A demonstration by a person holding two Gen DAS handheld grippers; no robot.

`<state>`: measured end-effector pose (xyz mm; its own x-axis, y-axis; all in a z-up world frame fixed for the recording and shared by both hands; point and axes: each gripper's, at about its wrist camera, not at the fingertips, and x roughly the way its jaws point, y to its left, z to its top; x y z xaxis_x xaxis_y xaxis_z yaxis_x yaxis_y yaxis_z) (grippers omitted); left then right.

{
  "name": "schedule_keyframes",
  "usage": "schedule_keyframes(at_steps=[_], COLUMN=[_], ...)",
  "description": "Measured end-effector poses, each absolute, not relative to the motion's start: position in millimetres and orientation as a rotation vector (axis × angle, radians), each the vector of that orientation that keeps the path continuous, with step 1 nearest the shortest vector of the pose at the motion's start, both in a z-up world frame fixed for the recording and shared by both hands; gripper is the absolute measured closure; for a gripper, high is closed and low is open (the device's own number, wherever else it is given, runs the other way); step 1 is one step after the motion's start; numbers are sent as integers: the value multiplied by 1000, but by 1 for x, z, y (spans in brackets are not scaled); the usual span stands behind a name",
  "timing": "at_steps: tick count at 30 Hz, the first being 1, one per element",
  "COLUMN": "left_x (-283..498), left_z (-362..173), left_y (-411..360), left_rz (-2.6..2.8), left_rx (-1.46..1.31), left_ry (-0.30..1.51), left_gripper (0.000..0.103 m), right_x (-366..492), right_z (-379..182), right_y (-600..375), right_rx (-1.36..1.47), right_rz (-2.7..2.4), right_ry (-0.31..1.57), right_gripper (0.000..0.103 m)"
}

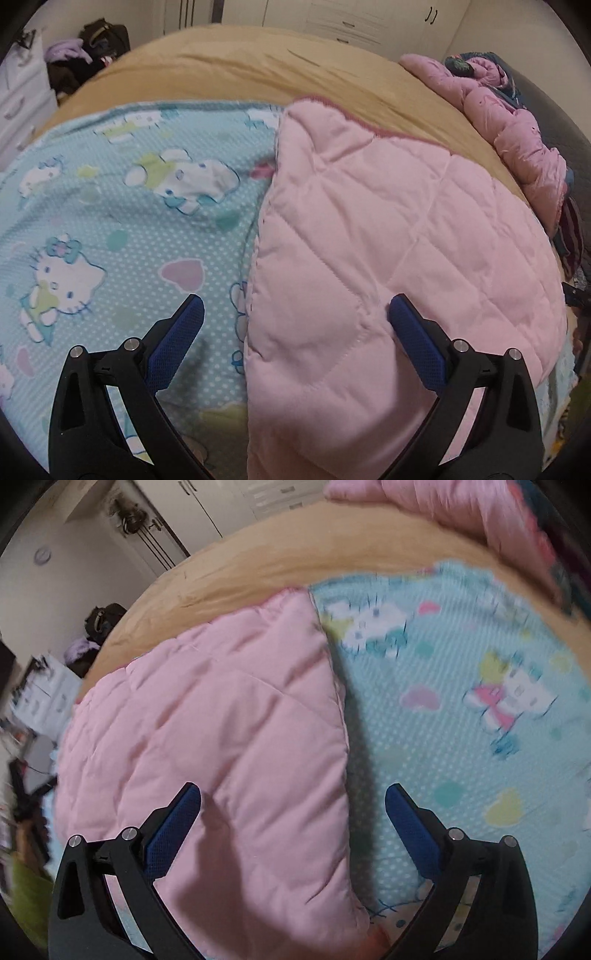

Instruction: Fold large clothes

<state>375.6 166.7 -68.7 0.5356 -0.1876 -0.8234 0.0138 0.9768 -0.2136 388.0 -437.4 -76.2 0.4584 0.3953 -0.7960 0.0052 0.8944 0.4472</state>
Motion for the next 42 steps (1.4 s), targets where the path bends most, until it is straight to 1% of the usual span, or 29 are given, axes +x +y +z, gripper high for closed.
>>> schedule_keyframes(at_steps=[3,9,17,19,21,22,23,24,25,26,28,30,31,33,42], left_x=[378,384,402,404,405,410,411,410,409,409,406,401,398,389,328], left_z=[-78,-90,-102,-104,-104,-103,-103,-102,-100,-97,-95,-90,-88,-84,-68], left_y=[166,171,168,168,167,162,161,159,155,148,144,140,139,139,138], left_rz=[-147,-198,-247,-253,-260,-263,-272,-300,-322,-311,-306,-305,-306,-308,-312], left_rx=[-201,-238,-266,-277,-280,-285,-293,-321,-338,-321,-306,-294,-286,-279,-233], left_ry=[1006,1014,1041,1042,1039,1041,1041,1034,1023,1013,1008,1000,993,986,979], left_gripper=[9,8,8,8,8,10,14,27,38,39,49,54,57,61,63], right_x=[393,414,431,436,435,437,436,433,433,431,427,423,421,414,359], right_z=[-92,-105,-101,-104,-104,-103,-101,-98,-98,-96,-93,-89,-87,-79,-68], right_y=[-440,-439,-418,-417,-416,-415,-415,-414,-410,-408,-401,-400,-397,-393,-391], right_rx=[508,597,546,533,528,524,517,507,501,494,483,470,473,471,456], right_rz=[316,395,459,473,489,492,496,503,506,509,501,503,503,512,536], right_ry=[1107,1182,1189,1192,1184,1178,1170,1161,1157,1150,1143,1135,1134,1125,1139], right_gripper=[4,4,4,6,12,14,18,23,26,31,34,42,44,51,53])
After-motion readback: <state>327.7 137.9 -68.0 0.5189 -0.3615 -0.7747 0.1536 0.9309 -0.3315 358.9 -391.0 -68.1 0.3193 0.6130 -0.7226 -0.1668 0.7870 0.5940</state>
